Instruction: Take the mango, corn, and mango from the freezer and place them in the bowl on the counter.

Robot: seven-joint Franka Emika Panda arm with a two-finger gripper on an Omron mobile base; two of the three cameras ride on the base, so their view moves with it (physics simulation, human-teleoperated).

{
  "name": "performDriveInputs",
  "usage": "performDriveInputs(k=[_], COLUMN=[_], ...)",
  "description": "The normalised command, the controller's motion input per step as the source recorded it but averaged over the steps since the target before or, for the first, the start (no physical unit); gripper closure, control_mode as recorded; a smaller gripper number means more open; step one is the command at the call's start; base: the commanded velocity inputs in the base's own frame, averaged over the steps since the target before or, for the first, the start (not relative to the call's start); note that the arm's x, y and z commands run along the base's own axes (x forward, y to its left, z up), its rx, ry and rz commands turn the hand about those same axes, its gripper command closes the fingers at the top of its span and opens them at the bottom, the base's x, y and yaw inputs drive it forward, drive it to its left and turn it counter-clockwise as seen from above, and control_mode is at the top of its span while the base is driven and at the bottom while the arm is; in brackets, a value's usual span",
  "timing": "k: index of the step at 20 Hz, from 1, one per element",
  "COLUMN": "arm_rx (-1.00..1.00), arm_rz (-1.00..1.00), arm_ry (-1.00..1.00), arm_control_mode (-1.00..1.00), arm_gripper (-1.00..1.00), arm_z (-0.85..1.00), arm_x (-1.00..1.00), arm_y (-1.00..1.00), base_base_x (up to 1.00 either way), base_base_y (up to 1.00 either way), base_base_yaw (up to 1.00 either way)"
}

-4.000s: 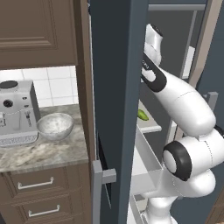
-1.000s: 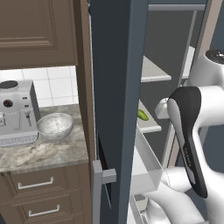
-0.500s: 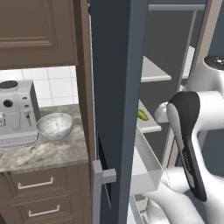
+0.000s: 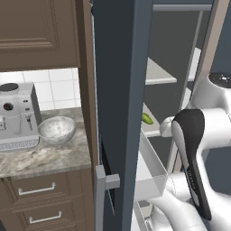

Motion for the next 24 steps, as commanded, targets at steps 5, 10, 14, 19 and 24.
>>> performDriveInputs(k=[5, 10, 14, 19, 24], arm_rx=[0.00, 0.00, 0.00, 0.00, 0.00], arm_rz=[0.00, 0.00, 0.00, 0.00, 0.00], arm_ry=[0.00, 0.00, 0.00, 0.00, 0.00], arm_control_mode=[1.00, 1.00, 1.00, 1.00, 1.00], arm_gripper=[1.00, 1.00, 1.00, 1.00, 1.00], arm_z=[0.00, 0.00, 0.00, 0.00, 0.00], arm_x=[0.00, 0.00, 0.00, 0.00, 0.00], arm_y=[0.00, 0.00, 0.00, 0.00, 0.00], base_base_x=[-0.58, -0.76, -0.49, -0.46, -0.53], base_base_y=[-0.10, -0.77, -0.76, 0.03, 0.26], base_base_yaw=[0.00, 0.00, 0.18, 0.72, 0.88])
